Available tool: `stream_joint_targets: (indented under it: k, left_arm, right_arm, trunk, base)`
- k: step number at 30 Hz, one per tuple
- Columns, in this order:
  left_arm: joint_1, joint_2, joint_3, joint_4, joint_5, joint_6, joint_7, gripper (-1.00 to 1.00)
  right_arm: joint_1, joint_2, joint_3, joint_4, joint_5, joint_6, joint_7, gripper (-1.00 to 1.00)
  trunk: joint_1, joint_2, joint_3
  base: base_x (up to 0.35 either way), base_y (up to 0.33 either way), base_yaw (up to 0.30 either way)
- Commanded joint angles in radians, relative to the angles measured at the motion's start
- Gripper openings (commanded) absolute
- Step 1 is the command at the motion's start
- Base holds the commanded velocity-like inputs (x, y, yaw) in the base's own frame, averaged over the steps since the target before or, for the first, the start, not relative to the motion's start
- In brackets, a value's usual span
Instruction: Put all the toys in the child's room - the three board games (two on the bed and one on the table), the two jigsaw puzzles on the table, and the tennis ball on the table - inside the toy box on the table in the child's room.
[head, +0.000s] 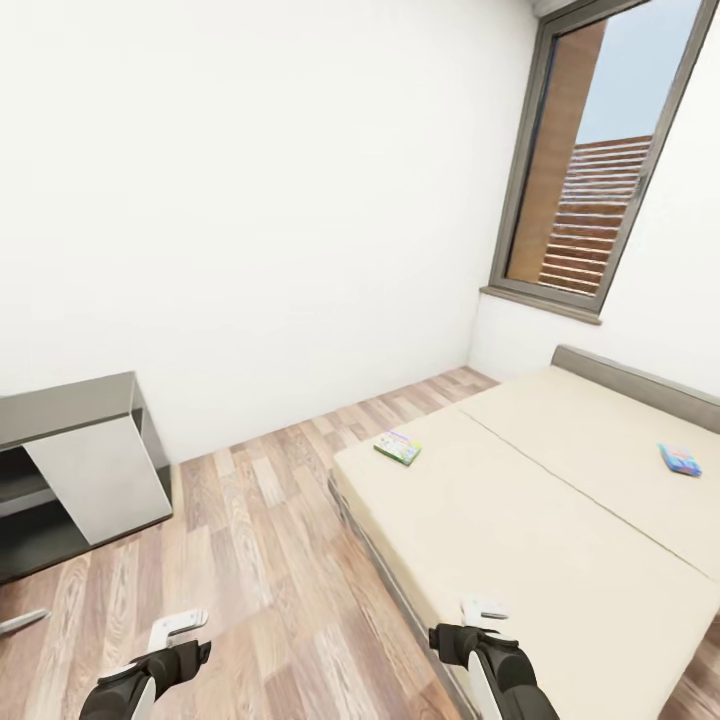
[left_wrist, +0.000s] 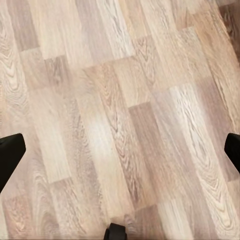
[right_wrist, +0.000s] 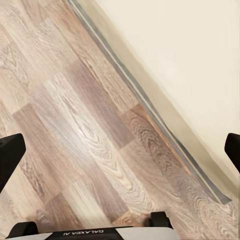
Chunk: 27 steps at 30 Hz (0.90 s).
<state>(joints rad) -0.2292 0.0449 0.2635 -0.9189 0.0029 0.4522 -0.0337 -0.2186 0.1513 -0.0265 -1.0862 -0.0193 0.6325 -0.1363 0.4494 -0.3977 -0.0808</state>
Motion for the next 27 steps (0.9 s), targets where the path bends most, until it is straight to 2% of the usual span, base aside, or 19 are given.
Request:
stream_joint_targets:
  k: [1,6,18,27]
  left_arm:
    - [-0.001,0.0,0.002,-0.001,0.0,0.006,-0.003,1.0]
    - [-0.001,0.0,0.002,-0.001,0.0,0.005,-0.004,1.0]
    - [-0.001,0.0,0.002,-0.001,0.001,0.005,-0.005,1.0]
    - [-0.001,0.0,0.002,-0.001,0.001,0.005,-0.005,1.0]
  right_arm:
    - [0.0,0.001,-0.001,-0.001,-0.002,0.005,-0.003,1.0]
    - [0.0,0.001,-0.001,-0.001,-0.003,0.004,-0.003,1.0]
    - [0.0,0.001,-0.002,-0.001,-0.003,0.004,-0.003,1.0]
    - [0.0,0.001,-0.001,-0.001,-0.003,0.004,-0.003,1.0]
  trunk:
    - [0.001,-0.002,-0.002]
    - [0.001,-0.002,-0.002]
    - [0.001,-0.002,-0.002]
    - [0.001,-0.002,-0.002]
  base:
    - [-0.023,-0.137,0.221]
    - [-0.009,-0.053,0.131]
    - [-0.001,-0.007,0.016]
    - [0.0,-0.162,0.001]
